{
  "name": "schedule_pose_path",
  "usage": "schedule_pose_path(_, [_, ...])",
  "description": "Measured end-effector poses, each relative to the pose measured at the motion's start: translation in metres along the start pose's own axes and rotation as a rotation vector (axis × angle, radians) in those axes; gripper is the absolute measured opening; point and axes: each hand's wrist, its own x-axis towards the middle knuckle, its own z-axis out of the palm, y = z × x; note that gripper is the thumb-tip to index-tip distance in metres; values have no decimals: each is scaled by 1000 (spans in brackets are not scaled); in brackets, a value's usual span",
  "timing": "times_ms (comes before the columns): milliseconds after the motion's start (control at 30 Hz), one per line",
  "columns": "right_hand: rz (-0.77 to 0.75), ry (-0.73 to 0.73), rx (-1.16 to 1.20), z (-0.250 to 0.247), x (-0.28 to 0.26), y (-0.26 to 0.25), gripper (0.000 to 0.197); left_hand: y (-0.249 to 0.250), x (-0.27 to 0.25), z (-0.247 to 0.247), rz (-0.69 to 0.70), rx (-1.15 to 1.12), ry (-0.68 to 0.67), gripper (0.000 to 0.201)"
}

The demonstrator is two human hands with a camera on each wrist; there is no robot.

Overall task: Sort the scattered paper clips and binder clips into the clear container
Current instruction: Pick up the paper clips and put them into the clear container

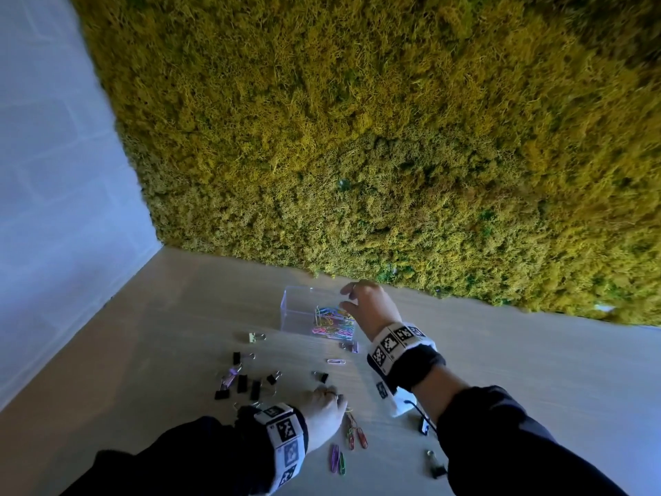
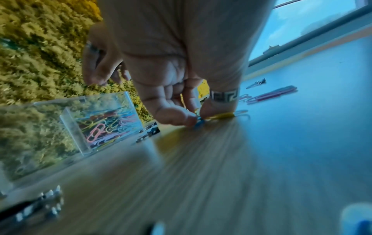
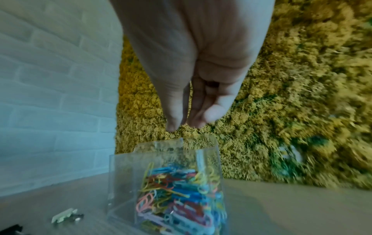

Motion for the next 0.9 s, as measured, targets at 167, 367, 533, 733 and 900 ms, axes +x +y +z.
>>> schedule_pose_path(167, [-70, 10, 25, 14, -35, 13, 21, -5, -13, -36, 122, -270, -189, 7])
schedule_pose_path(367, [10, -333, -69, 43, -56, 22, 27, -42, 0, -49, -30, -649, -18, 32])
schedule_pose_path(533, [53, -351, -57, 47, -58, 14, 18, -71, 32, -102, -140, -760, 268, 28])
schedule_pose_path(733, [40, -518, -93, 44, -61, 19, 20, -80, 63, -101, -250, -646, 321, 20])
schedule_pose_path(900, [17, -310, 48, 13, -41, 13, 23, -89, 57, -84, -262, -686, 386, 33])
